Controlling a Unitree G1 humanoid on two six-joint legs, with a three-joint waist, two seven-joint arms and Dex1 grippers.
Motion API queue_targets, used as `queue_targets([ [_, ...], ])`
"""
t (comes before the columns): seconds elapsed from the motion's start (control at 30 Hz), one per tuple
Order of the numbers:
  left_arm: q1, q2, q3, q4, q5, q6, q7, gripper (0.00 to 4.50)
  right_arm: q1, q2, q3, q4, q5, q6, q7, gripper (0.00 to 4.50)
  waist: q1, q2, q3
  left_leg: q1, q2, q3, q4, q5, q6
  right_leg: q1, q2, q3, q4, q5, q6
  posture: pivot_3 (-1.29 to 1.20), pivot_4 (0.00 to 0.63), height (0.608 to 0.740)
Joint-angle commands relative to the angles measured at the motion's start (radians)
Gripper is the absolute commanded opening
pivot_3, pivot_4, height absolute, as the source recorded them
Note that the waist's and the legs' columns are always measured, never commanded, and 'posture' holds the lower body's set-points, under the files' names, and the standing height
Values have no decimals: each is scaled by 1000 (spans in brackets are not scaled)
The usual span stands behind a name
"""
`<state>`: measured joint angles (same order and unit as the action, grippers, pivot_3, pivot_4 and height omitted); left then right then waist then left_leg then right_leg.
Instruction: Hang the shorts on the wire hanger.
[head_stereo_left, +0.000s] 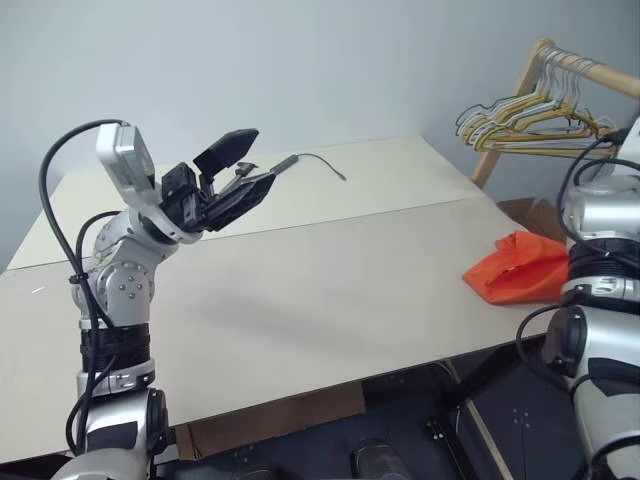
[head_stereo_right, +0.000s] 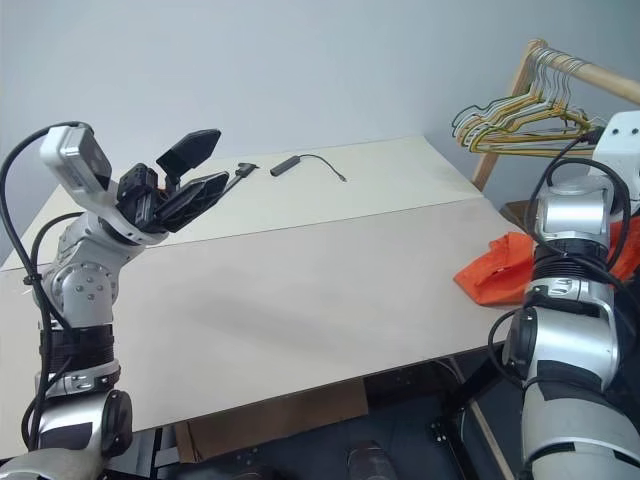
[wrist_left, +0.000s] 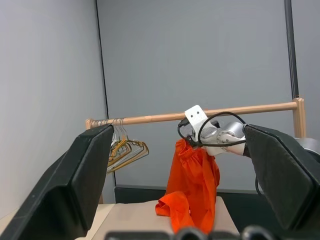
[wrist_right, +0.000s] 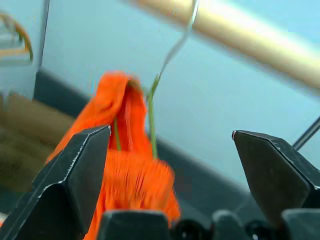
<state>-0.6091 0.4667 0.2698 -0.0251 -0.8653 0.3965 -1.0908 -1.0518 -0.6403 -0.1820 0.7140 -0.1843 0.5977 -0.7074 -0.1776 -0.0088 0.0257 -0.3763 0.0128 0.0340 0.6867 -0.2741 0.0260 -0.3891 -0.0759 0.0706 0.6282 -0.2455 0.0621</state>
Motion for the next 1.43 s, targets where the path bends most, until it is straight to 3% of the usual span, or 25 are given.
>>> queue_targets([
  [0.03,-5,12,8,-24,-3,-7,-1,4500,18,8,87,-149,-67,-124,66,4481,-3,0,0,0,0,0,0,0,0,0,0,0,0,0,0,-94,0,740],
  [0.17,-2,15,8,-28,-4,-6,1,4500,59,7,167,-230,-121,-225,146,4481,-1,0,0,1,0,0,0,0,0,0,0,0,1,0,0,-91,0,740],
  [0.37,41,50,-5,-43,40,-20,-3,4500,179,17,267,-361,-55,-439,538,4481,-1,0,0,1,0,0,0,0,0,0,0,0,1,0,0,-63,0,740],
  [0.77,225,175,-41,-91,222,-43,30,4500,399,20,420,-572,-4,-506,1114,4481,48,-1,1,3,2,-1,-1,0,0,0,0,-1,2,0,0,-5,0,740],
  [1.13,493,232,-2,-198,243,-36,61,4500,556,-31,417,-674,89,-519,1428,4481,141,-3,2,3,2,0,-1,0,0,0,-1,-2,3,0,-1,77,0,740],
  [1.43,526,218,4,-255,205,-17,95,4500,545,-5,433,-647,27,-554,1436,4481,187,-5,2,4,1,1,-1,0,0,0,0,-3,3,0,-3,102,0,740],
])
